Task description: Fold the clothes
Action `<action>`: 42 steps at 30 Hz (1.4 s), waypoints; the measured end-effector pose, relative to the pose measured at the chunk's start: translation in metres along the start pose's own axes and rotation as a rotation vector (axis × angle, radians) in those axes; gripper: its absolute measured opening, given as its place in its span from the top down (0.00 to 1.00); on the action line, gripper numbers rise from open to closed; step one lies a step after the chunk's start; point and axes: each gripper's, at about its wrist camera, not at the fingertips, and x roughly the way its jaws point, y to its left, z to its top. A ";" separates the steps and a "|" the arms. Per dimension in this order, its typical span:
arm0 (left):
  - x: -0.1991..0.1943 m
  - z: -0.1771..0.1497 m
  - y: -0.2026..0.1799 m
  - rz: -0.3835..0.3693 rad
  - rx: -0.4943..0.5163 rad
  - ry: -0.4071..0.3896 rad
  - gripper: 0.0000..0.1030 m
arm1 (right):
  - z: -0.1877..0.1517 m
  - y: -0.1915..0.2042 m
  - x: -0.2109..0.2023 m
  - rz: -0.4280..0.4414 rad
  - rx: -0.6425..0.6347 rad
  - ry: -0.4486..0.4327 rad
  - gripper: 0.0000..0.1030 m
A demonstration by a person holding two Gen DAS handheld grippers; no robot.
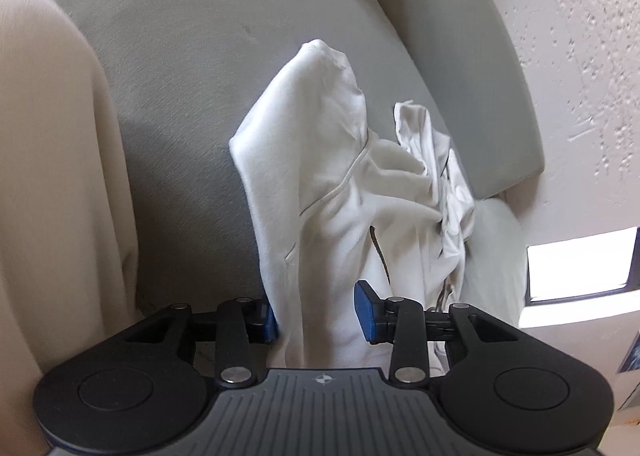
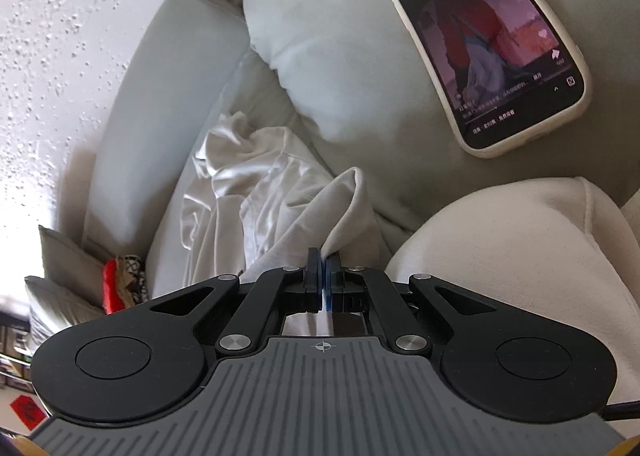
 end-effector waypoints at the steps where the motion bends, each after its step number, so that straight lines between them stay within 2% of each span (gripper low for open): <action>1: 0.000 0.001 0.002 -0.003 -0.012 -0.003 0.72 | 0.000 0.000 0.000 0.002 -0.008 0.000 0.98; 2: 0.000 0.001 0.004 -0.005 -0.024 -0.005 0.80 | 0.000 0.001 0.001 0.001 -0.021 0.000 0.98; 4: -0.001 0.002 0.006 0.010 -0.036 -0.006 0.90 | 0.000 0.002 0.003 -0.004 -0.041 0.000 0.98; 6: -0.002 0.001 0.007 0.023 -0.035 -0.008 0.95 | 0.000 0.004 0.006 -0.007 -0.059 0.002 0.99; 10: -0.002 0.001 0.007 0.029 -0.032 -0.010 0.94 | 0.001 0.007 0.011 -0.005 -0.090 0.002 0.99; 15: 0.006 0.004 0.010 0.018 -0.049 -0.002 0.87 | 0.001 0.010 0.018 -0.015 -0.115 0.024 0.99; 17: 0.008 0.005 0.010 0.015 -0.056 -0.001 0.94 | 0.000 0.013 0.018 -0.037 -0.125 0.016 1.00; 18: 0.007 0.005 0.010 0.021 -0.053 0.000 0.94 | -0.001 0.014 0.019 -0.047 -0.130 0.012 1.00; 19: 0.006 0.005 0.009 0.028 -0.047 0.002 1.00 | -0.002 0.014 0.017 -0.047 -0.120 -0.002 0.99; 22: -0.002 0.008 0.003 0.010 -0.037 0.023 1.00 | -0.005 0.007 0.003 -0.001 -0.052 -0.040 0.99; 24: -0.012 0.012 -0.007 -0.007 -0.006 0.026 1.00 | -0.004 0.003 -0.009 0.072 0.012 -0.041 0.99; 28: -0.046 0.029 -0.040 -0.129 0.029 0.014 1.00 | 0.010 0.024 -0.038 0.246 0.077 -0.054 0.99; 30: -0.068 0.045 -0.072 -0.216 0.054 -0.026 1.00 | 0.023 0.058 -0.057 0.331 0.044 -0.096 0.99; 33: -0.106 0.068 -0.127 -0.368 0.100 -0.113 1.00 | 0.046 0.123 -0.099 0.475 -0.045 -0.204 0.99; 36: -0.163 0.081 -0.181 -0.562 0.165 -0.265 1.00 | 0.058 0.179 -0.170 0.630 -0.154 -0.421 0.99; 37: -0.183 0.082 -0.196 -0.617 0.194 -0.332 1.00 | 0.057 0.195 -0.195 0.646 -0.211 -0.515 1.00; 38: -0.203 0.080 -0.211 -0.622 0.248 -0.436 1.00 | 0.060 0.211 -0.205 0.614 -0.250 -0.522 1.00; 40: -0.219 0.081 -0.237 -0.558 0.294 -0.505 1.00 | 0.069 0.243 -0.219 0.535 -0.319 -0.504 1.00; 41: -0.227 0.081 -0.249 -0.533 0.317 -0.535 1.00 | 0.072 0.255 -0.227 0.528 -0.329 -0.494 1.00; 42: -0.238 0.076 -0.258 -0.560 0.343 -0.541 1.00 | 0.069 0.263 -0.241 0.535 -0.359 -0.533 1.00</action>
